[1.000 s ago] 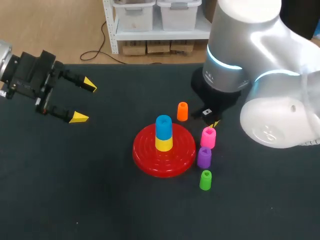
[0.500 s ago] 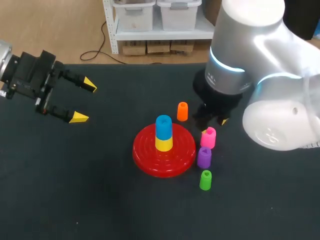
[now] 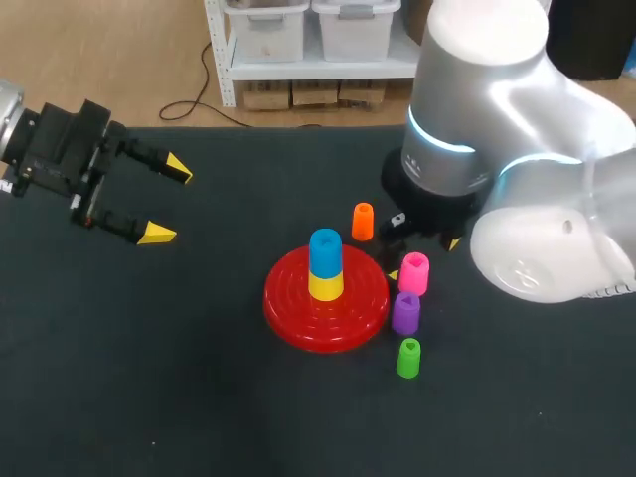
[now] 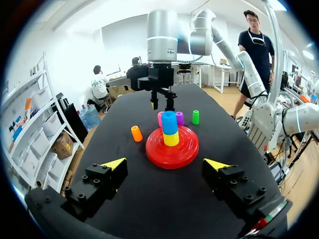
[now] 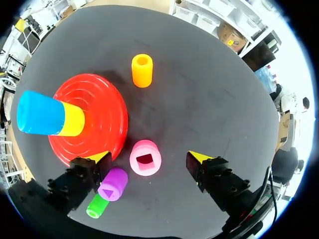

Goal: Pick up and stack the cylinders on the red base in this order: pink,purple,orange,green

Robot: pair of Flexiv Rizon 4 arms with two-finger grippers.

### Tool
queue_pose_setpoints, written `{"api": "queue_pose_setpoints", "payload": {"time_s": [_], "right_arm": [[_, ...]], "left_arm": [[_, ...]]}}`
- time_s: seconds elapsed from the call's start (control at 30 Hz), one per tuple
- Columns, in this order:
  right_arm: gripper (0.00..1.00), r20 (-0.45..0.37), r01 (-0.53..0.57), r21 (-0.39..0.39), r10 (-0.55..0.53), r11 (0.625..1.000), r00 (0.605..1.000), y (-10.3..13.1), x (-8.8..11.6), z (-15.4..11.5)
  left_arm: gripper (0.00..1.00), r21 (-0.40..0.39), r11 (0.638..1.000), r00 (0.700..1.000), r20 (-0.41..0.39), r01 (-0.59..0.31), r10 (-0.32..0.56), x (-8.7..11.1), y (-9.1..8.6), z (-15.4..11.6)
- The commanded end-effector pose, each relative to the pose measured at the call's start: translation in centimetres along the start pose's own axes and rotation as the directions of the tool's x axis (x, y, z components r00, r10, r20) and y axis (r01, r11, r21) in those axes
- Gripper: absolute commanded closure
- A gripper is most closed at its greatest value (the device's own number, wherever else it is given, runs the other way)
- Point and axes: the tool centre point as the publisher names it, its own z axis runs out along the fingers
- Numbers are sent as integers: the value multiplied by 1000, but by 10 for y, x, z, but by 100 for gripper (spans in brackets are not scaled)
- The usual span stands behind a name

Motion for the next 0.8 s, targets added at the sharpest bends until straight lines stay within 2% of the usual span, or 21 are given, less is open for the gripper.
{"api": "queue_pose_setpoints", "payload": {"time_s": [0.03, 0.13, 0.17, 0.23, 0.6, 0.8], "right_arm": [[16, -1, 0, -2, 0, 1000, 1000, -1, 1, 0], [34, -2, -2, 3, 2, 1000, 1000, 0, 2, 1], [34, -2, -2, 4, 2, 1000, 1000, 0, 3, 1], [44, -4, -3, 2, 3, 1000, 1000, 0, 3, 2], [54, -9, -6, -13, 5, 1000, 1000, 4, 5, 2], [65, -10, -2, -12, 2, 1000, 1000, 4, 7, 2]], "left_arm": [[0, 0, 1000, 1000, 2, -3, 3, 1, 0, 0], [0, 0, 1000, 1000, 2, -3, 3, 1, 0, 0], [0, 0, 1000, 1000, 2, -3, 3, 1, 0, 0], [0, 0, 1000, 1000, 2, -3, 3, 1, 0, 0], [0, 0, 1000, 1000, 2, -3, 3, 1, 0, 0], [0, 0, 1000, 1000, 2, -3, 3, 1, 0, 0]]}}
